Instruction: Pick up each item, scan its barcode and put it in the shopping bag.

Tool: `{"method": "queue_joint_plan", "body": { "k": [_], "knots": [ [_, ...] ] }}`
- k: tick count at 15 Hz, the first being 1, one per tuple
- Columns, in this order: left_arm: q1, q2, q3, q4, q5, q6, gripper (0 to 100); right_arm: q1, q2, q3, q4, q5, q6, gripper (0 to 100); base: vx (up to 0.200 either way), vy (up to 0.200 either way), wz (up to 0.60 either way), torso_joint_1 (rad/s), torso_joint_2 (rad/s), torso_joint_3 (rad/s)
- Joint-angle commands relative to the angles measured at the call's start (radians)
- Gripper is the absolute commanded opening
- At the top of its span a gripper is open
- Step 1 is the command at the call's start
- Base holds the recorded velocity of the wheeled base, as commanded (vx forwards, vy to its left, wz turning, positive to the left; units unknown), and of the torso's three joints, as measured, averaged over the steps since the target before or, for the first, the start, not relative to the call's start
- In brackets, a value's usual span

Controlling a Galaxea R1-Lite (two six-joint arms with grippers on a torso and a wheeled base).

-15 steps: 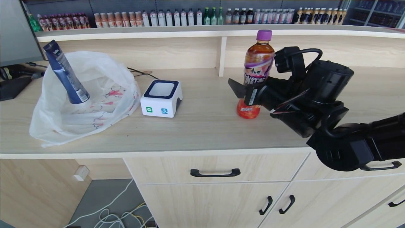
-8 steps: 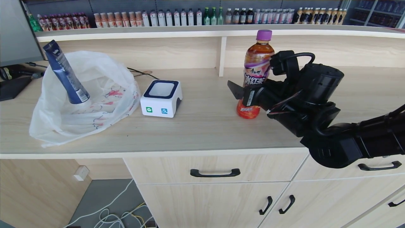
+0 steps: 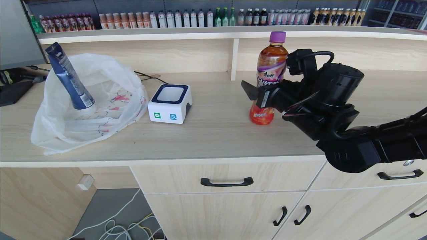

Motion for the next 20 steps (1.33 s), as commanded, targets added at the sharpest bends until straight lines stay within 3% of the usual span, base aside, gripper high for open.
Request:
{"method": "queue_joint_plan", "body": {
  "k": [1, 13, 20],
  "knots": [
    [0.000, 0.000, 0.000, 0.000, 0.000, 0.000, 0, 0.002, 0.001, -0.002, 0.000, 0.000, 0.000, 0, 0.000, 0.000, 0.00, 0.000, 0.00, 0.000],
    [0.000, 0.000, 0.000, 0.000, 0.000, 0.000, 0, 0.012, -0.008, -0.106, 0.075, 0.009, 0.000, 0, 0.000, 0.000, 0.00, 0.000, 0.00, 0.000],
    [0.000, 0.000, 0.000, 0.000, 0.000, 0.000, 0, 0.085, -0.168, -0.103, 0.193, 0.007, -0.014, 0, 0.000, 0.000, 0.00, 0.000, 0.00, 0.000]
  ]
}}
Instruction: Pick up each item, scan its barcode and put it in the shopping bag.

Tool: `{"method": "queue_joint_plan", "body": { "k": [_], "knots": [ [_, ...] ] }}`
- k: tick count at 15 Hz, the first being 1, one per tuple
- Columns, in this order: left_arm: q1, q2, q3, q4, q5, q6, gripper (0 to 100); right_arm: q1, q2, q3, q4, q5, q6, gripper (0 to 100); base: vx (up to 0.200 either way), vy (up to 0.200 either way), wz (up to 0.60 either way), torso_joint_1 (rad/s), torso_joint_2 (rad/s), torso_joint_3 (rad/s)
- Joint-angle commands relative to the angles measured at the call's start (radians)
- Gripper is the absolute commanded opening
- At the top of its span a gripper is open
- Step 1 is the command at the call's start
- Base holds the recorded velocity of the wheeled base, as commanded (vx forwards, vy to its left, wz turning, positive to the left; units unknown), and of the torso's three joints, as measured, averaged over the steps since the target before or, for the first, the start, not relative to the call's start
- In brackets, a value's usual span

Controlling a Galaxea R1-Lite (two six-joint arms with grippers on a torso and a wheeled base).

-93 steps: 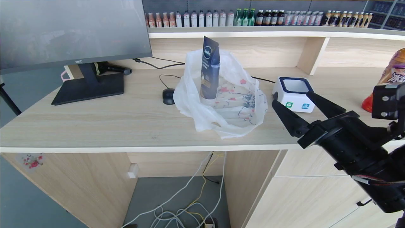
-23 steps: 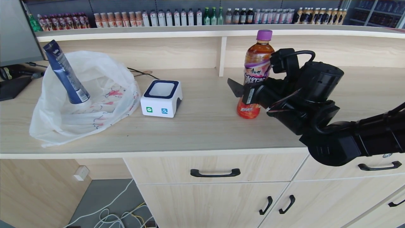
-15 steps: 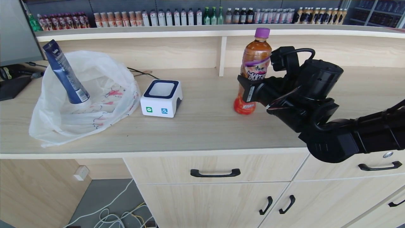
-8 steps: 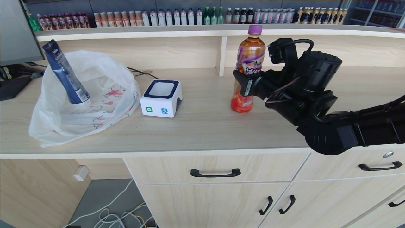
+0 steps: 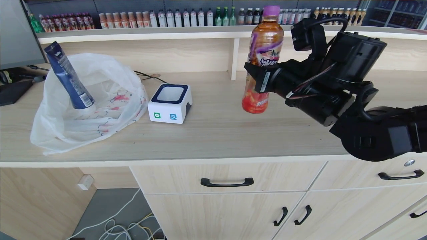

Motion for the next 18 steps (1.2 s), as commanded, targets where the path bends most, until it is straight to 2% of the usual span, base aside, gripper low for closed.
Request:
{"method": "queue_joint_plan", "body": {
  "k": [1, 8, 14, 17, 18],
  "knots": [
    [0.000, 0.000, 0.000, 0.000, 0.000, 0.000, 0, 0.034, -0.098, 0.005, 0.034, -0.001, -0.014, 0, 0.000, 0.000, 0.00, 0.000, 0.00, 0.000],
    [0.000, 0.000, 0.000, 0.000, 0.000, 0.000, 0, 0.078, -0.304, 0.200, 0.041, -0.009, -0.072, 0, 0.000, 0.000, 0.00, 0.000, 0.00, 0.000],
    [0.000, 0.000, 0.000, 0.000, 0.000, 0.000, 0, 0.130, -0.467, 0.465, 0.028, -0.003, -0.092, 0, 0.000, 0.000, 0.00, 0.000, 0.00, 0.000],
    [0.000, 0.000, 0.000, 0.000, 0.000, 0.000, 0, 0.136, -0.540, 0.589, -0.058, 0.002, -0.032, 0, 0.000, 0.000, 0.00, 0.000, 0.00, 0.000],
    [0.000, 0.000, 0.000, 0.000, 0.000, 0.000, 0, 0.150, -0.559, 0.662, -0.127, 0.002, -0.027, 0, 0.000, 0.000, 0.00, 0.000, 0.00, 0.000]
  ]
}}
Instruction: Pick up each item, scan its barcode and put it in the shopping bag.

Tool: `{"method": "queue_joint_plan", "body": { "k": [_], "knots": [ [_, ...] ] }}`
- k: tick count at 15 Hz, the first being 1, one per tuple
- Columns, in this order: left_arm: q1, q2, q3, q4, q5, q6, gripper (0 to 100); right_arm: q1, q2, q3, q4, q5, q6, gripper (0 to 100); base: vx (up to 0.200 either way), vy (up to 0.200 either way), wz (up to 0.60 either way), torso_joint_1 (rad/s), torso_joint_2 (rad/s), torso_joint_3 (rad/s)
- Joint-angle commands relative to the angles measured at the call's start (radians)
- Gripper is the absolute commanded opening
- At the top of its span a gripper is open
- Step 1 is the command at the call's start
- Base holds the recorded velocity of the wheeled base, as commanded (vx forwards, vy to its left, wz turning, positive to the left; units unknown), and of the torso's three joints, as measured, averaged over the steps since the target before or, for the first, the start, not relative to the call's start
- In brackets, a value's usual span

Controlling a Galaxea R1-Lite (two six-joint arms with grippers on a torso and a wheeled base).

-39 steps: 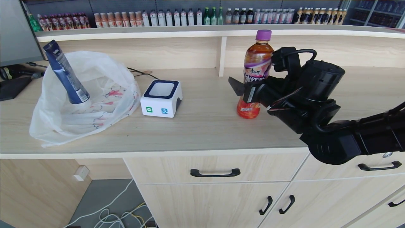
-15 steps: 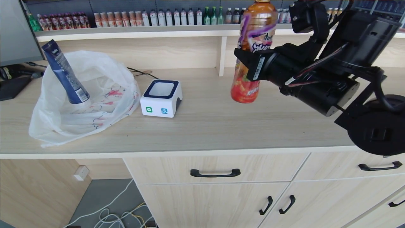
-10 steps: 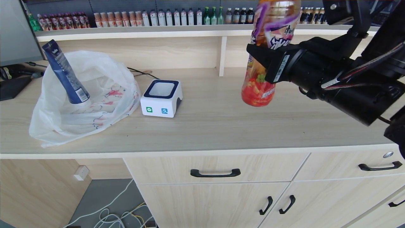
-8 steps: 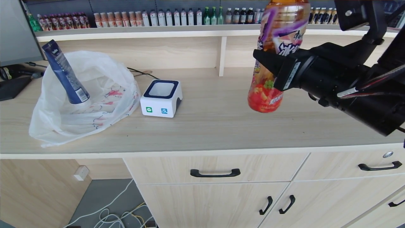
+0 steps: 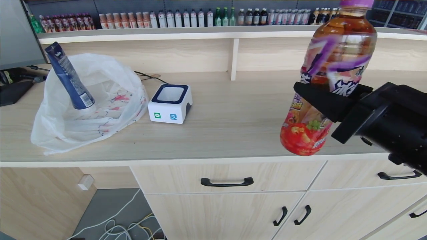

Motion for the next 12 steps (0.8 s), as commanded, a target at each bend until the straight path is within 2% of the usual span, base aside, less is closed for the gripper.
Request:
{"method": "queue_joint_plan", "body": {
  "k": [1, 2, 4, 5, 7, 9, 12],
  "knots": [
    [0.000, 0.000, 0.000, 0.000, 0.000, 0.000, 0, 0.030, -0.064, 0.153, -0.105, 0.001, 0.008, 0, 0.000, 0.000, 0.00, 0.000, 0.00, 0.000],
    [0.000, 0.000, 0.000, 0.000, 0.000, 0.000, 0, 0.067, -0.066, 0.223, -0.155, -0.001, -0.012, 0, 0.000, 0.000, 0.00, 0.000, 0.00, 0.000],
    [0.000, 0.000, 0.000, 0.000, 0.000, 0.000, 0, 0.197, -0.068, 0.335, -0.219, -0.002, -0.141, 0, 0.000, 0.000, 0.00, 0.000, 0.00, 0.000],
    [0.000, 0.000, 0.000, 0.000, 0.000, 0.000, 0, 0.328, -0.058, 0.344, -0.224, -0.001, -0.280, 0, 0.000, 0.000, 0.00, 0.000, 0.00, 0.000],
    [0.000, 0.000, 0.000, 0.000, 0.000, 0.000, 0, 0.464, -0.032, 0.343, -0.222, -0.014, -0.417, 0, 0.000, 0.000, 0.00, 0.000, 0.00, 0.000],
    [0.000, 0.000, 0.000, 0.000, 0.000, 0.000, 0, 0.506, 0.000, 0.332, -0.227, -0.013, -0.504, 0, 0.000, 0.000, 0.00, 0.000, 0.00, 0.000],
    [0.000, 0.000, 0.000, 0.000, 0.000, 0.000, 0, 0.504, 0.069, 0.314, -0.228, -0.008, -0.593, 0, 0.000, 0.000, 0.00, 0.000, 0.00, 0.000]
  ]
}}
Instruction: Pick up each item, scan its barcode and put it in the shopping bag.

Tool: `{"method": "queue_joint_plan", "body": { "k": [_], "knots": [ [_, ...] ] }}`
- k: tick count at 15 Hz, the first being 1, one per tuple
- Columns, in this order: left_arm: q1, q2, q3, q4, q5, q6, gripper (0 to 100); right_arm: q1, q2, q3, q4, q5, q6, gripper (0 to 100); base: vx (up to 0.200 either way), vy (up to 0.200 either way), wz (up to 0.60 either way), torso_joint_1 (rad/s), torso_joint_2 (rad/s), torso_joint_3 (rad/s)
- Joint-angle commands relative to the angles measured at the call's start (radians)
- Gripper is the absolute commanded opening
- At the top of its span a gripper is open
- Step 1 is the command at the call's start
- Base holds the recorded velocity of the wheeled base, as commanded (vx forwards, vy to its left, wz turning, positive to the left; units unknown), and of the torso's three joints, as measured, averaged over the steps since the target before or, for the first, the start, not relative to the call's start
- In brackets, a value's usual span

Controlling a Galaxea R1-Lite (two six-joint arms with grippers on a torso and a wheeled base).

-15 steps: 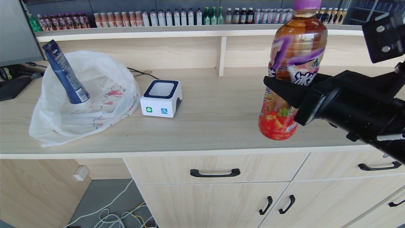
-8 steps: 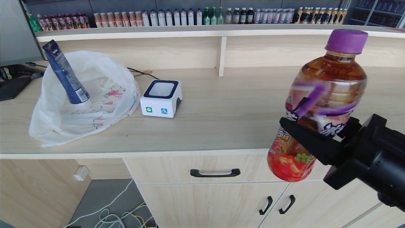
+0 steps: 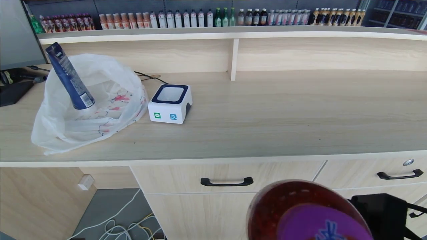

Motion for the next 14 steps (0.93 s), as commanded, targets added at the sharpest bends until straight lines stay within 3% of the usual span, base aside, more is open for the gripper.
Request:
{"method": "queue_joint_plan", "body": {
  "k": [1, 4, 7, 10, 14],
  "knots": [
    [0.000, 0.000, 0.000, 0.000, 0.000, 0.000, 0, 0.001, 0.085, -0.024, -0.001, 0.006, -0.059, 0, 0.000, 0.000, 0.00, 0.000, 0.00, 0.000],
    [0.000, 0.000, 0.000, 0.000, 0.000, 0.000, 0, -0.042, 0.102, -0.022, -0.001, 0.012, -0.177, 0, 0.000, 0.000, 0.00, 0.000, 0.00, 0.000],
    [0.000, 0.000, 0.000, 0.000, 0.000, 0.000, 0, -0.083, 0.113, -0.062, -0.006, 0.157, -0.421, 0, 0.000, 0.000, 0.00, 0.000, 0.00, 0.000],
    [0.000, 0.000, 0.000, 0.000, 0.000, 0.000, 0, -0.075, 0.136, -0.122, -0.006, 0.212, -0.601, 0, 0.000, 0.000, 0.00, 0.000, 0.00, 0.000],
    [0.000, 0.000, 0.000, 0.000, 0.000, 0.000, 0, -0.075, 0.188, -0.180, -0.003, 0.261, -0.716, 0, 0.000, 0.000, 0.00, 0.000, 0.00, 0.000]
  ]
}}
